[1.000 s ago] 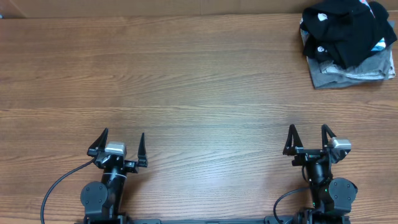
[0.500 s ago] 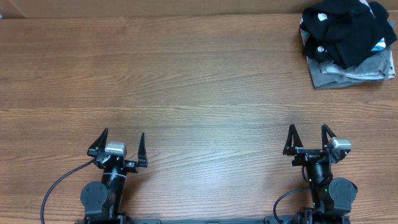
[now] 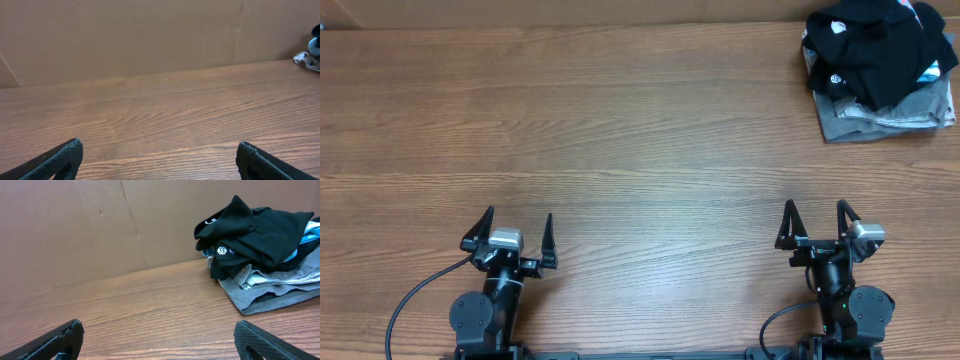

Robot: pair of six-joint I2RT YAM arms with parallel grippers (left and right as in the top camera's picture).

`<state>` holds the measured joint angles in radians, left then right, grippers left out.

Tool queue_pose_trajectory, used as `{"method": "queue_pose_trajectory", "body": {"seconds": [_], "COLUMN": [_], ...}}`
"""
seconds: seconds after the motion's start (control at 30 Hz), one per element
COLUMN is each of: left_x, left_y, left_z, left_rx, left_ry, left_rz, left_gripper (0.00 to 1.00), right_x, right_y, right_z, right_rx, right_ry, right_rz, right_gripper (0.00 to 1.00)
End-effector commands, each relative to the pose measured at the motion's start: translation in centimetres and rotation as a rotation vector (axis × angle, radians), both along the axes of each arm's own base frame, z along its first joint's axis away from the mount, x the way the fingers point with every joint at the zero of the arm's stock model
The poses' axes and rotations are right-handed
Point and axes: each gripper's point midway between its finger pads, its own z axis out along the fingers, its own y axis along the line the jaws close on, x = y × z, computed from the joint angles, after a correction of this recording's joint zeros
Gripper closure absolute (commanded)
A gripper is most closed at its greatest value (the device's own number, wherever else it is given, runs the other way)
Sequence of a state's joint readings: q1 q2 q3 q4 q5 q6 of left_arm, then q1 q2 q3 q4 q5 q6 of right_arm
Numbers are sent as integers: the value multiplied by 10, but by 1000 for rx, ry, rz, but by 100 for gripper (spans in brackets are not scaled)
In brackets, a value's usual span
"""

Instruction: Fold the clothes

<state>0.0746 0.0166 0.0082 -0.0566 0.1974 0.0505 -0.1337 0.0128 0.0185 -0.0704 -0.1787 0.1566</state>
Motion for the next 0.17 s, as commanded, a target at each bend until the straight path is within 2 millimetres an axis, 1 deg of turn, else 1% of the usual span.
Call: {"method": "queue_pose_trajectory", "body": {"seconds": [0.0, 0.13], "left_x": [0, 0], "left_y": [3, 3], "left_z": [1, 1], "left_rx": [3, 3], "left_ry": [-7, -7], "left_rz": [17, 17], "left_gripper": [0, 0], "right_x": [0, 0], "right_y": [0, 0], "right_z": [-2, -2], "right_rx": [0, 0], "right_ry": [-4, -4], "right_rz": [-3, -3], "right_gripper": [0, 0]}}
